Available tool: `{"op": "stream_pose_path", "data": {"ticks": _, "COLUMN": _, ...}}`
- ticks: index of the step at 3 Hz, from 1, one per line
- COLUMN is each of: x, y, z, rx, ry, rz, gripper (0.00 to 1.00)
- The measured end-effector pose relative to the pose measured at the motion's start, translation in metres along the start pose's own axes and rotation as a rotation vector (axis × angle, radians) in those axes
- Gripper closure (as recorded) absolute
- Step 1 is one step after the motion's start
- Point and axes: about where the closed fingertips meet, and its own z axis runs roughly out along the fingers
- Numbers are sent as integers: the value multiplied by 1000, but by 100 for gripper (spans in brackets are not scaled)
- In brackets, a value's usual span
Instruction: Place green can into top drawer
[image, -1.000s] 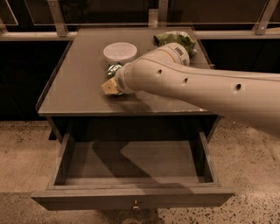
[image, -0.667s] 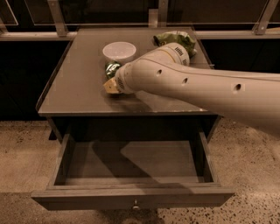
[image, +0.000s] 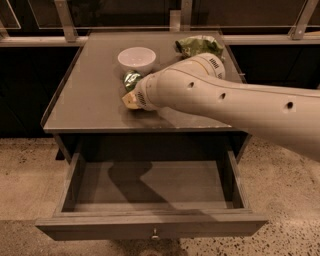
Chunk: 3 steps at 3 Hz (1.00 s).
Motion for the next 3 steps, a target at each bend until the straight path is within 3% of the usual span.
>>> {"op": "stream_pose_path", "data": {"ticks": 1, "x": 2, "y": 16, "z": -30, "rx": -45, "ry": -34, "rz": 3, "gripper": 100}}
{"op": "stream_pose_path", "data": {"ticks": 2, "x": 2, "y": 40, "z": -54, "rx": -154, "ry": -34, "rz": 32, "gripper": 100}}
{"op": "stream_pose_path", "data": {"ticks": 3, "x": 17, "y": 65, "z": -111, "rx": -272, "ry": -41, "rz": 6, "gripper": 100}}
